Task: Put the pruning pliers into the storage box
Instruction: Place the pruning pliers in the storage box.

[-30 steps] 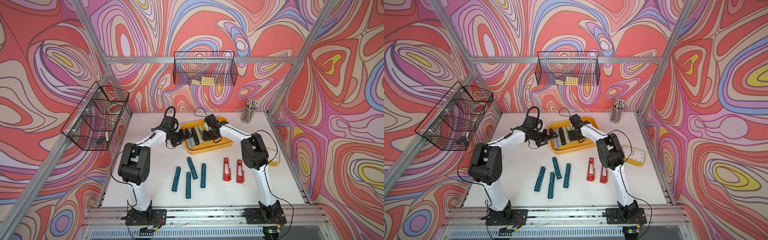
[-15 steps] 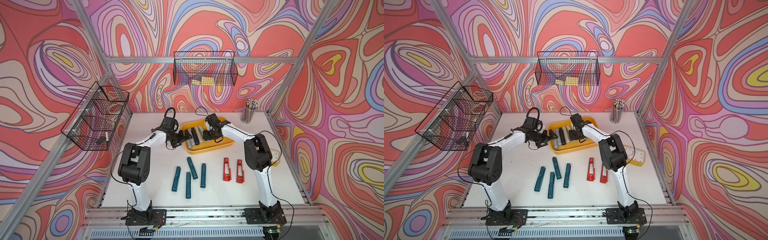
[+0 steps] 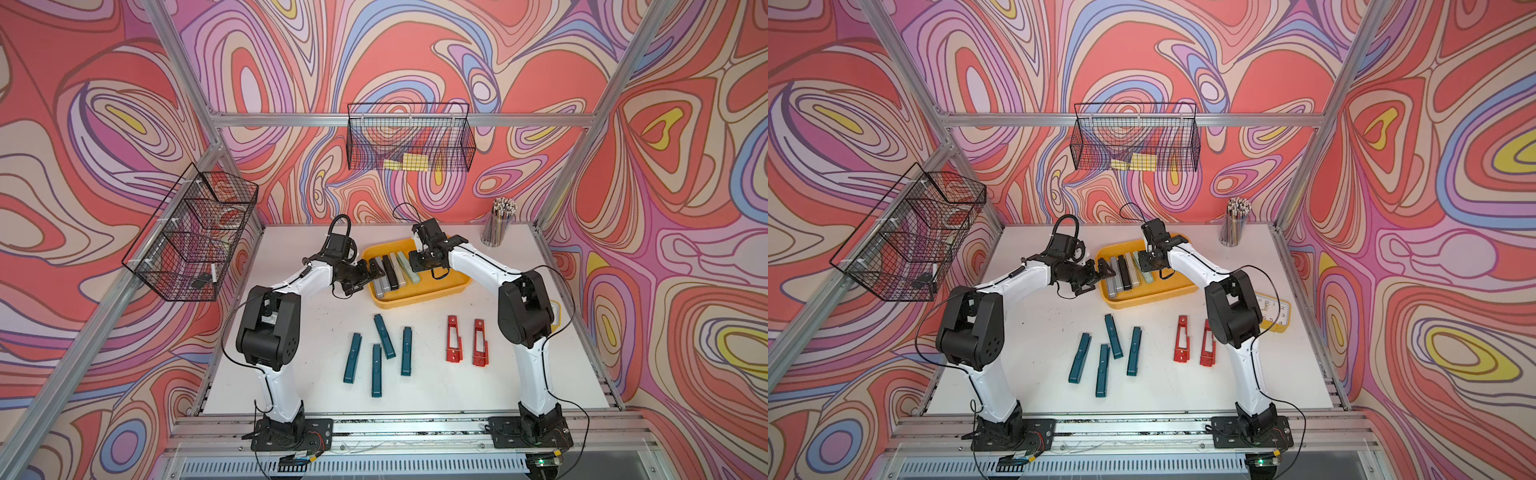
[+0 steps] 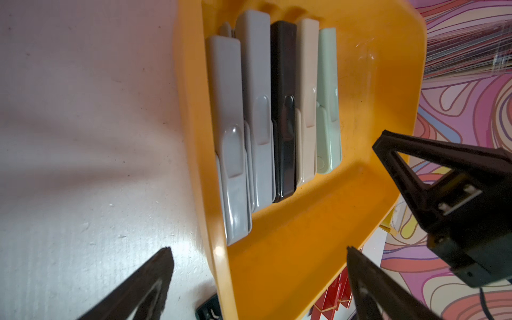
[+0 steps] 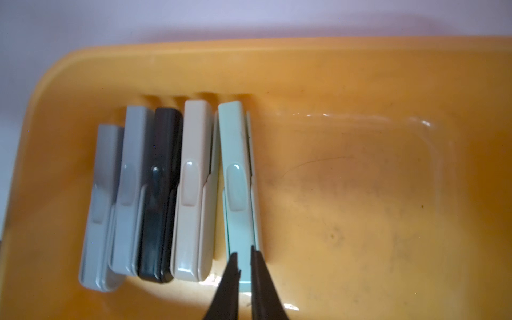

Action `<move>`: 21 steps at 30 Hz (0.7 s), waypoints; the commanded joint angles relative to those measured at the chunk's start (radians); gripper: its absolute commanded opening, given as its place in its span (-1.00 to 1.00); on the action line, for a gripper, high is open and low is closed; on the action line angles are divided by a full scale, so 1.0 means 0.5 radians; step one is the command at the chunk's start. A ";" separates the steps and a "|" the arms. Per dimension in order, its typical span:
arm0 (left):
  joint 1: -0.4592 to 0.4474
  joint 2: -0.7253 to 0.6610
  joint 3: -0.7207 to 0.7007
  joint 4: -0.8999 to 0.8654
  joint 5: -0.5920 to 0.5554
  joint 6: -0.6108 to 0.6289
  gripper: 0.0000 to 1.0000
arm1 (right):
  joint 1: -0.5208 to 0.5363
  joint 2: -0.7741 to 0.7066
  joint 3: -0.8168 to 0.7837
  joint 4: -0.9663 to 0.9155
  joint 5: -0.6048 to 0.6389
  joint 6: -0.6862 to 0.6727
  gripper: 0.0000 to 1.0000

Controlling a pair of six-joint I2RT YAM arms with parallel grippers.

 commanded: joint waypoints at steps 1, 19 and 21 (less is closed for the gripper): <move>0.016 -0.008 0.084 -0.007 -0.003 -0.009 0.98 | -0.027 0.112 0.127 -0.008 0.085 -0.017 -1.00; 0.016 0.048 0.144 0.026 0.010 -0.060 0.99 | -0.117 0.411 0.290 0.072 -0.082 -0.012 -1.00; 0.014 0.055 0.139 0.046 0.022 -0.075 0.99 | -0.117 0.423 0.289 0.078 -0.125 -0.008 -1.00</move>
